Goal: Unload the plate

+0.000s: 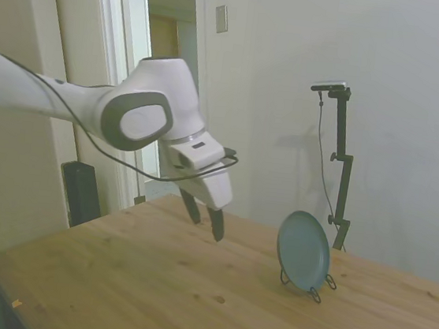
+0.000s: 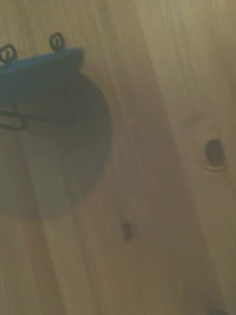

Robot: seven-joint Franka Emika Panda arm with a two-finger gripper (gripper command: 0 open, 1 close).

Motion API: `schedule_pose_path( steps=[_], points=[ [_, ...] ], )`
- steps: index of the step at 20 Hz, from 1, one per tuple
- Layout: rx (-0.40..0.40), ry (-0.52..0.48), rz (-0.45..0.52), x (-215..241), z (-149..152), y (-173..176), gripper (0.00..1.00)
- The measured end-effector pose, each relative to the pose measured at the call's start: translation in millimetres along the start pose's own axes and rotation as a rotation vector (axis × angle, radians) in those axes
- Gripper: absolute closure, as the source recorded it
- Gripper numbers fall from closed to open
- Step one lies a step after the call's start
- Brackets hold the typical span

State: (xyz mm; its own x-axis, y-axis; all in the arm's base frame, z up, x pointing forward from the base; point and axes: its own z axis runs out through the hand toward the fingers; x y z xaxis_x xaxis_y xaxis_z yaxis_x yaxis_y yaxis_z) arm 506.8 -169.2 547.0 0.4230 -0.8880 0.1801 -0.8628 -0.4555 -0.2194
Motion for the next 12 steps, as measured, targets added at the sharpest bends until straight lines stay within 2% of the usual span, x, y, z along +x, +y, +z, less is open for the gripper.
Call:
schedule_pose_path(
  steps=[2, 4, 7, 12],
  points=[
    [0.019, 0.006, -0.048, -4, -5, -20, 0.00],
    [0.030, 0.013, -0.044, -3, -4, -22, 0.00],
    [0.098, 0.030, 0.029, 12, 2, -37, 0.00],
    [0.181, 0.034, 0.147, 72, 18, -59, 0.00]
  ],
)
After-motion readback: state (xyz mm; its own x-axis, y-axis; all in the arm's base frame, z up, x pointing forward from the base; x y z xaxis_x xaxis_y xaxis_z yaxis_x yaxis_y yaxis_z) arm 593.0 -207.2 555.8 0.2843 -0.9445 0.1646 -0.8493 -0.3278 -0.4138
